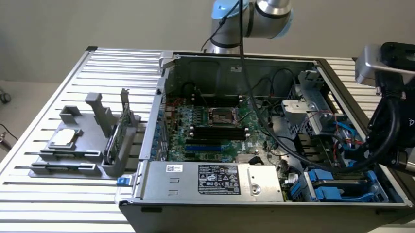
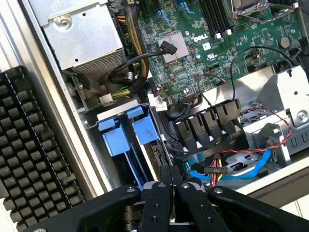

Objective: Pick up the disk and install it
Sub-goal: 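Insert the first disk wire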

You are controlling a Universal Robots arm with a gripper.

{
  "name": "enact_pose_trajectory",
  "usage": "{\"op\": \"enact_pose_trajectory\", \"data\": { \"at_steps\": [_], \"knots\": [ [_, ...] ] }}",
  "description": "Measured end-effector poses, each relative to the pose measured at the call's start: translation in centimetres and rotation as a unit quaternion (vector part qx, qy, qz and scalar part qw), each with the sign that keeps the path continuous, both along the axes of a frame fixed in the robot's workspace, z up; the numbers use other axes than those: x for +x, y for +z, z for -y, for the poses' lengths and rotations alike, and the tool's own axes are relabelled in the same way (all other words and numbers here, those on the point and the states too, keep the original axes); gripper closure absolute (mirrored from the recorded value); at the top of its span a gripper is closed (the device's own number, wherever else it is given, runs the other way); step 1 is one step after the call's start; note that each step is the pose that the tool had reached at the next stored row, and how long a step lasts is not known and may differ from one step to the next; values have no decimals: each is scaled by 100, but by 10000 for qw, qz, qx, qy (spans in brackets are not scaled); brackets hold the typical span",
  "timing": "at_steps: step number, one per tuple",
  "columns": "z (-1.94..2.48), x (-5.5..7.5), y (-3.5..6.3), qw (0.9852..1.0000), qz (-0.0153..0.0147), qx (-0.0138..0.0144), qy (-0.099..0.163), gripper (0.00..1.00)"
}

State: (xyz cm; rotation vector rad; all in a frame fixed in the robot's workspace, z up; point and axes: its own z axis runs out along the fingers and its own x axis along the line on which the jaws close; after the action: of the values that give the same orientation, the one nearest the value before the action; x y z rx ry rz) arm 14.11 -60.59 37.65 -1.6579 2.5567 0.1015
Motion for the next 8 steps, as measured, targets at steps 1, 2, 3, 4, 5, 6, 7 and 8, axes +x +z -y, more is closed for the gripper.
{"op": "enact_pose_trajectory", "data": {
  "at_steps": [1, 2, 3, 4, 5, 6, 7, 8],
  "knots": [
    [0, 0, 0, 10000, 0, 0, -88, 89],
    [0, 0, 0, 9998, 0, 0, -181, 89],
    [0, 0, 0, 9996, 0, 0, -271, 89],
    [0, 0, 0, 9993, 0, 0, -369, 89],
    [0, 0, 0, 9989, 0, 0, -459, 89],
    [0, 0, 0, 9985, 0, 0, -546, 89],
    [0, 0, 0, 9980, 0, 0, -636, 89],
    [0, 0, 0, 9974, 0, 0, -725, 89]
  ]
}}
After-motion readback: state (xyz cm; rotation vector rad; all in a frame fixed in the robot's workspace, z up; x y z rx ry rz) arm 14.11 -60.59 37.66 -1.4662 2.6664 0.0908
